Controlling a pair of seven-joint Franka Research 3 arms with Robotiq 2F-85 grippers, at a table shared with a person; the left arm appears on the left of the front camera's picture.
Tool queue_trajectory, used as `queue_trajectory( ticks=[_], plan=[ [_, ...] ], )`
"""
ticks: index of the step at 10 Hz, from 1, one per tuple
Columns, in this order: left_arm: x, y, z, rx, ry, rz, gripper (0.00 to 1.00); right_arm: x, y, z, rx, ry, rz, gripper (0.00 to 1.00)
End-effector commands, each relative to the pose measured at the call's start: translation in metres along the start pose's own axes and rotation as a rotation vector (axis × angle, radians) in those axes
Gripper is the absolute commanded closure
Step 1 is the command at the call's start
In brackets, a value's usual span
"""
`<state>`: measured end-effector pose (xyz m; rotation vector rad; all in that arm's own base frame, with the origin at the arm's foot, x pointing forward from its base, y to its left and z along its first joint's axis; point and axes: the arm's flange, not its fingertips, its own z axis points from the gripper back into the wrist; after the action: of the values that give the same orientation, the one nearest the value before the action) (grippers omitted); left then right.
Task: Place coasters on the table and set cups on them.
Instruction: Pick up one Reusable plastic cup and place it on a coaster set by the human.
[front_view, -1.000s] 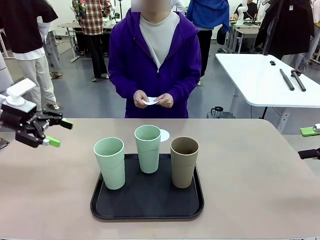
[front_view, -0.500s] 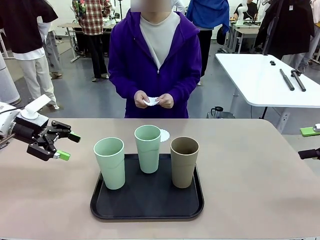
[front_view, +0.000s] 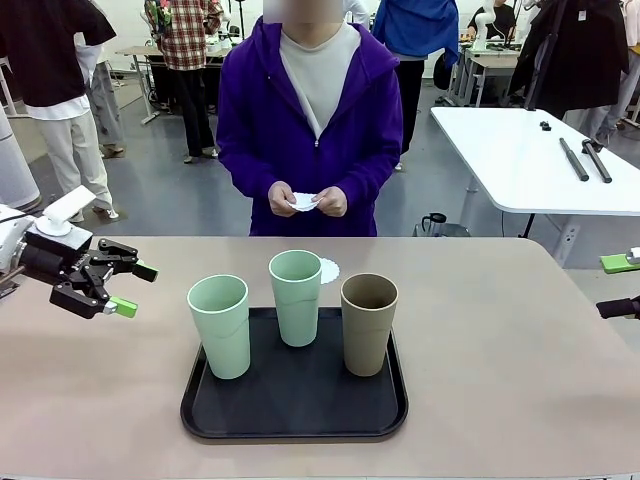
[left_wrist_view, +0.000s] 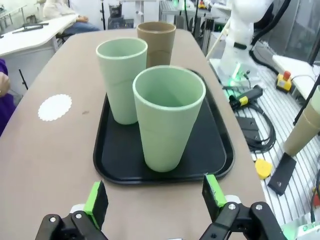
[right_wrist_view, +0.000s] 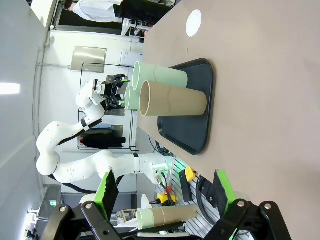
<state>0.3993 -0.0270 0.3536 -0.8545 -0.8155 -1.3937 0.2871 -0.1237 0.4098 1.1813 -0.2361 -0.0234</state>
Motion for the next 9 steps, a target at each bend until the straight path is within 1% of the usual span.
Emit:
queue_trajectory(
  ticks=[1,2,3,5,7,9],
  plan=[
    [-0.011,0.004,-0.009,-0.005,-0.174,-0.041,0.00,0.003,0.000,0.000,0.023,-0.011,0.007,0.00],
    [-0.021,0.004,-0.014,0.007,-0.243,-0.021,0.00,0.003,0.000,0.000,0.023,-0.011,0.007,0.00],
    [-0.026,0.003,-0.019,0.007,-0.278,-0.023,0.00,0.003,0.000,0.000,0.023,-0.011,0.007,0.00],
    [-0.036,0.000,-0.033,0.013,-0.268,-0.036,0.00,0.003,0.000,0.000,0.023,-0.011,0.007,0.00],
    [-0.045,0.000,-0.051,-0.033,-0.299,-0.030,0.00,0.003,0.000,0.000,0.023,-0.011,0.007,0.00],
    [-0.052,-0.003,-0.066,-0.080,-0.311,-0.051,0.00,0.003,0.000,0.000,0.023,-0.011,0.007,0.00]
  ],
)
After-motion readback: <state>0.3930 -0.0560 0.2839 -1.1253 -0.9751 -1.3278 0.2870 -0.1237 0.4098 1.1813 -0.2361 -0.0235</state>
